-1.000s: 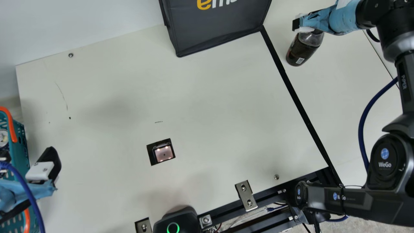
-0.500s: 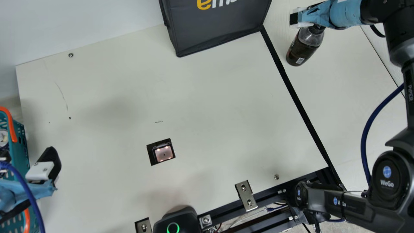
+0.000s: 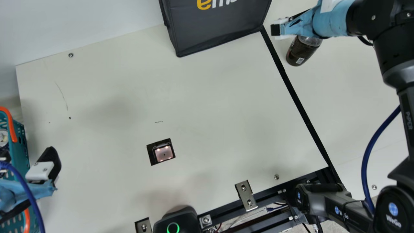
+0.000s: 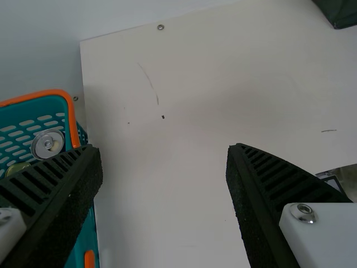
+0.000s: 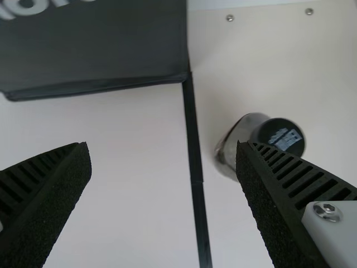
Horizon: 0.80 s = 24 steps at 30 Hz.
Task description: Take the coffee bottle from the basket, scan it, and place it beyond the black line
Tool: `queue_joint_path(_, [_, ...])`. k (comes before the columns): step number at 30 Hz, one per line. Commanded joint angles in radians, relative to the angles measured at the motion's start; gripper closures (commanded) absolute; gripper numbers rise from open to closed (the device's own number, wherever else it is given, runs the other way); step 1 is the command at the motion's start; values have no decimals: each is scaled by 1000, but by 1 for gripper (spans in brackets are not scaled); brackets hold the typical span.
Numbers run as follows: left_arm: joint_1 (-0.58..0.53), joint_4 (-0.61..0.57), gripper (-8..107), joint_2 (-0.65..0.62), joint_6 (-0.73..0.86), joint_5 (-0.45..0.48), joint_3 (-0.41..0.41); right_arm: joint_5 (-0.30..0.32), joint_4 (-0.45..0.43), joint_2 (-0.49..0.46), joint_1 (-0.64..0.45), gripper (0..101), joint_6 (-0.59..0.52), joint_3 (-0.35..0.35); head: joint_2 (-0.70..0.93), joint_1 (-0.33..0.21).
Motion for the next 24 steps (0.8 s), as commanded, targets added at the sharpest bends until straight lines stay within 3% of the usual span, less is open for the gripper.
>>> queue_joint_path(1, [0, 0, 9, 0, 0, 0, 0, -3, -9, -19, 24, 11, 12, 17, -2, -26])
queue_joint_path(24, [0, 0, 9, 0, 0, 0, 0, -5, -100, -177, 216, 11, 160, 149, -2, -26])
